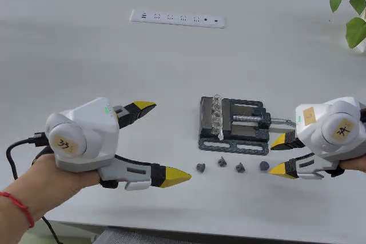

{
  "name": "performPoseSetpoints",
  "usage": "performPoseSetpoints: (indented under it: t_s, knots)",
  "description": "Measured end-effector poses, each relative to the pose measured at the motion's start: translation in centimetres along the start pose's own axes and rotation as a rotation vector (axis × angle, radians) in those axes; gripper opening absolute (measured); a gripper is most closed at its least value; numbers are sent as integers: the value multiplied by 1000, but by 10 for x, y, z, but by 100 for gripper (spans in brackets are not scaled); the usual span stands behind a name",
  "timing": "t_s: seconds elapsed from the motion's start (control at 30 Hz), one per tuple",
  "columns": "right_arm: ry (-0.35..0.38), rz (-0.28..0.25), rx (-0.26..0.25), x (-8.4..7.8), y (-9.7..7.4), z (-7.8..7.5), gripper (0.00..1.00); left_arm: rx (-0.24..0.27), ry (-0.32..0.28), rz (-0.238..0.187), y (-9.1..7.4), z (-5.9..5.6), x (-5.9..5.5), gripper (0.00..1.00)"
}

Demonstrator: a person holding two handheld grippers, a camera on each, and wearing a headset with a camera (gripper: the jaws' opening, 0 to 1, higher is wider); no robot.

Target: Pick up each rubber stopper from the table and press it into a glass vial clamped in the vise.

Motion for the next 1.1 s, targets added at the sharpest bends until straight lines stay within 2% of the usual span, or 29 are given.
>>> performPoseSetpoints:
  t_s: [0.4,1.1]
  knots:
    - [-59,73,29,2,19,0,15,-4,-18,-8,-1,0,-7,92]
    - [-115,120,33,3,25,-2,9,-2,-33,-26,-3,0,-4,90]
Point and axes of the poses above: the centre of the closed fingertips' face, and the gripper's own axes: y roughly forward along the fingers, z roughly to its left, x roughly out of its top, the point moved 8 cm from there along -y, roughly backward along the fingers, and after that the axes turned 9 degrees about z, right-handed, at the moved point
